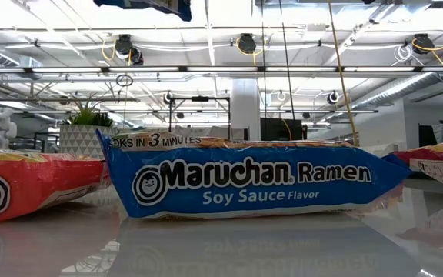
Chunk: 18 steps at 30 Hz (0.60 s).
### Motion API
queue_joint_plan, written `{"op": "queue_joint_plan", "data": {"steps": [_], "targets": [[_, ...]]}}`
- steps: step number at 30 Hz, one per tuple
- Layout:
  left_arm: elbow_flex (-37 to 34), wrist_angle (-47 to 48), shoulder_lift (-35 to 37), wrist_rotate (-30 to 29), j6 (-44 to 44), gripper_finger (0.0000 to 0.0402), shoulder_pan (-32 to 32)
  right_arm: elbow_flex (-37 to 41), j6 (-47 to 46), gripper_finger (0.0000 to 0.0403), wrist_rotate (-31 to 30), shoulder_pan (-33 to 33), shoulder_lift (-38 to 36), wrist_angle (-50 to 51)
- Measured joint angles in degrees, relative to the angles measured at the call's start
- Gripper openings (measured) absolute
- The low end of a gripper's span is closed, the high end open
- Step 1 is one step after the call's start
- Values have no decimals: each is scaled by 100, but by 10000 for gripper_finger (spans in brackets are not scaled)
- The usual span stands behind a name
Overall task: Sort Maruchan noodles
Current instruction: Put the top left blue noodle pack into the white bin
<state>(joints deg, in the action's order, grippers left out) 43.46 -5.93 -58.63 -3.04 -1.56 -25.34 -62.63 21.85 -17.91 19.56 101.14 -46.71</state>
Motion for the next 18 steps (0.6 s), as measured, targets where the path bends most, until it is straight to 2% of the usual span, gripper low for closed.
{"op": "queue_joint_plan", "data": {"steps": [10,14,18], "targets": [[0,-5,9,-665,-234,173,-109,2,-18,155,-168,2,-83,245],[0,0,67,-1081,-218,200,-168,2,-20,155,-299,23,-214,595],[0,110,276,-1620,-434,204,-164,2,-130,154,-272,55,-363,966]]}}
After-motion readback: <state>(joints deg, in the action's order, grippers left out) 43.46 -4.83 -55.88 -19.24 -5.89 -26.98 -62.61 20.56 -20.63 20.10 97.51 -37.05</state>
